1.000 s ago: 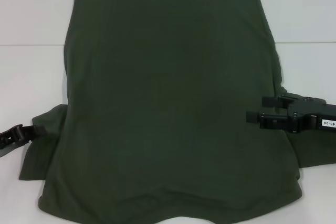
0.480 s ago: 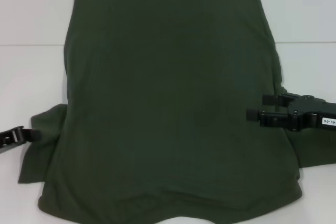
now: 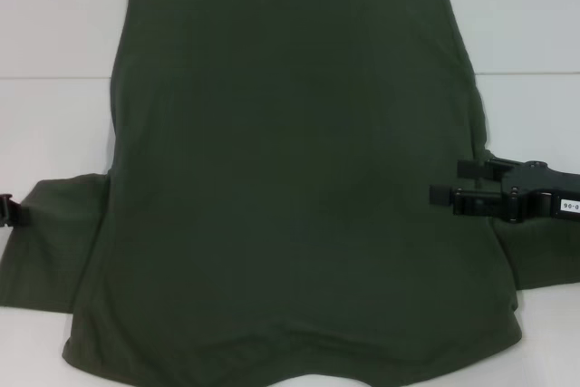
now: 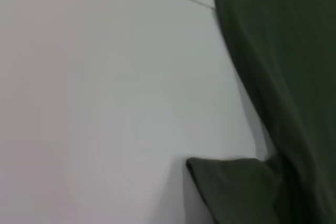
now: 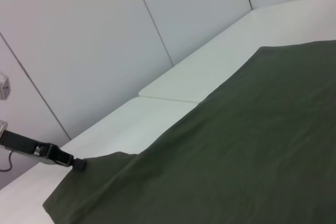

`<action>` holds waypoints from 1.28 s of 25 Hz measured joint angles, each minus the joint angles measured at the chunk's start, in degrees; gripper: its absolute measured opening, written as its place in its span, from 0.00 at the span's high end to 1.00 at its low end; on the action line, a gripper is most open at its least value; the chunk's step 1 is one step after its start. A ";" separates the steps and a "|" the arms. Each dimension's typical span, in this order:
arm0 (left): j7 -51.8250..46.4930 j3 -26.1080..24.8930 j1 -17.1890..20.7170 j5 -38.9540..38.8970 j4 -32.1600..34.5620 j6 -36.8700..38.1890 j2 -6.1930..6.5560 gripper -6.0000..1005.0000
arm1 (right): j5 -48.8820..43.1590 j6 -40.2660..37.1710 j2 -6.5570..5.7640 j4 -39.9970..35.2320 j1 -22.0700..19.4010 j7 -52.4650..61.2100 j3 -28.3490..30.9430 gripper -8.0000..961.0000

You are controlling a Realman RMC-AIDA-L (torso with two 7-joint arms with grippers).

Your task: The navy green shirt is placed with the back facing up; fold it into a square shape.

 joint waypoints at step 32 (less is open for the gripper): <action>-6.88 -0.61 -2.61 10.57 3.34 -1.96 1.63 0.91 | -0.12 1.01 -0.18 0.00 0.25 0.92 0.79 0.02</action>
